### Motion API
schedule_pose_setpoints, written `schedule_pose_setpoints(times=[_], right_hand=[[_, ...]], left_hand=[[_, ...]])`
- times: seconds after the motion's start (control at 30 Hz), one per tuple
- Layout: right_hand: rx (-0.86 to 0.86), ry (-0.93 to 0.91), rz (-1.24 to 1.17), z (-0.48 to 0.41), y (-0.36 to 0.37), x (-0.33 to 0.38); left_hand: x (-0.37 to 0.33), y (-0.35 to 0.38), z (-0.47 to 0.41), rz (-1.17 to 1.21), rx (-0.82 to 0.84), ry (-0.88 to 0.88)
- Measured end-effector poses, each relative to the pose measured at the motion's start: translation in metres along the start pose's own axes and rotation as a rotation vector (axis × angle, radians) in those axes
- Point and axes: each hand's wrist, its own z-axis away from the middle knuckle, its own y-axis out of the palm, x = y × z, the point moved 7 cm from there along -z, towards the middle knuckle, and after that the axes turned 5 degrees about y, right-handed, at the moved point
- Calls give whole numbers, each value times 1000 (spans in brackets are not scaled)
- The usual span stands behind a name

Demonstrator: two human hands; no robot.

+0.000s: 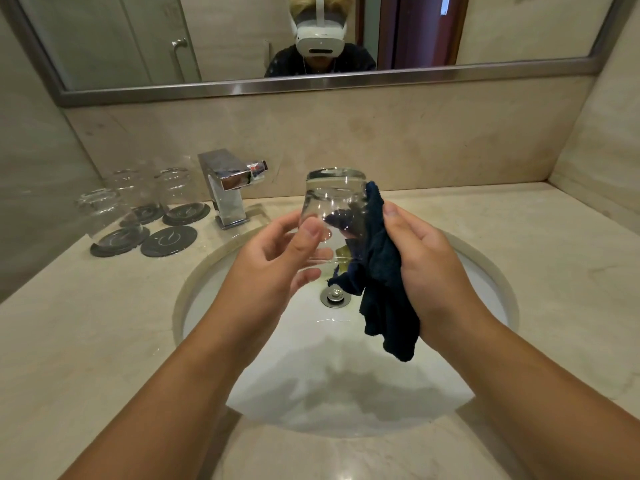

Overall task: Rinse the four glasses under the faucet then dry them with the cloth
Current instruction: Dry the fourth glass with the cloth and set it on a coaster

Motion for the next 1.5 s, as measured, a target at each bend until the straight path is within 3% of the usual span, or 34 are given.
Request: schedule_pose_setpoints(times=[0.43, 0.73, 1.07, 1.3, 1.5], right_hand=[[7, -115, 202, 8, 6, 9], [-3, -13, 83, 1, -2, 3], [2, -112, 255, 6, 3, 7], [10, -10, 91, -1, -3, -1], [5, -49, 167, 2, 2, 1]], left_hand=[[3, -2, -1, -210, -26, 40], [7, 1, -2, 23, -13, -35], [3, 1, 1, -204, 7, 38], [6, 2, 0, 2, 30, -68], [14, 7, -1, 38, 17, -155]])
